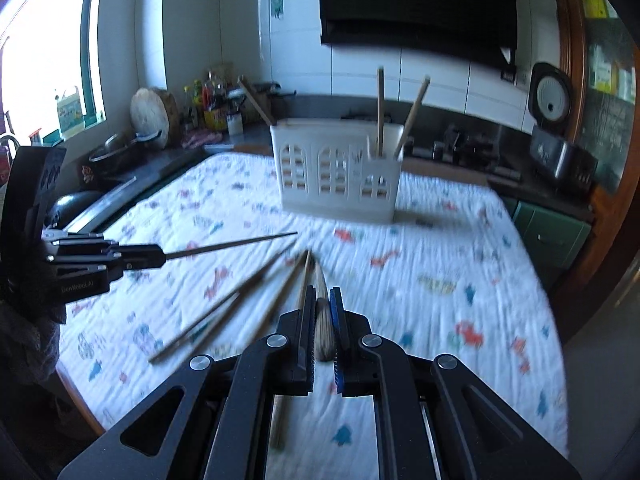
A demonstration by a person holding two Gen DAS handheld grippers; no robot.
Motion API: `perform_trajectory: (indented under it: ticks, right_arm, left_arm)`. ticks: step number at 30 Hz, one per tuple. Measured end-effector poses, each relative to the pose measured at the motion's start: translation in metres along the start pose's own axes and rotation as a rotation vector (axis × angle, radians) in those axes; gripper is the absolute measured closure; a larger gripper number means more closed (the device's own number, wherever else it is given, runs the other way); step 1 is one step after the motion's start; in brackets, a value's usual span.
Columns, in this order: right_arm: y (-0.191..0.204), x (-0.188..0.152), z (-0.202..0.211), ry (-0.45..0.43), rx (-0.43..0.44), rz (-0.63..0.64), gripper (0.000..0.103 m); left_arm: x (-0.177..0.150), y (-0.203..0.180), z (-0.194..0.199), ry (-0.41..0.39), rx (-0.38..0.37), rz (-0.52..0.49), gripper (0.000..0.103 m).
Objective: Organize utensils
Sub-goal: 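Lift the chopstick toward the white holder with the right gripper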
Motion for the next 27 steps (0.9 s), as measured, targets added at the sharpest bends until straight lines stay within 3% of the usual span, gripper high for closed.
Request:
perform_trajectory:
  ticks: [8, 13, 27]
  right_arm:
    - [0.001, 0.075, 0.006, -0.065, 0.017, 0.035, 0.096]
    - [0.0, 0.11, 0.013, -0.089, 0.029, 0.037, 0.096]
    - [0.005, 0.097, -0.004, -0.036, 0.027, 0.049, 0.096]
  left_arm:
    - [0.043, 0.012, 0.003, -0.031, -0.012, -0.031, 0.098]
    - [0.052, 0.013, 0.011, -0.033, -0.014, -0.059, 0.098]
    - [0.05, 0.021, 0.0, 0.043, 0.013, -0.098, 0.097]
Point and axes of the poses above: each gripper's, at about its wrist camera, not at the fingertips, and z roughly against the way its jaws point, y to its left, x to its top, the point moved 6 cm from there along -z, roughly the way its jaws point, and after that the axes turned 13 degrees about -z, right-handed, at the moved point
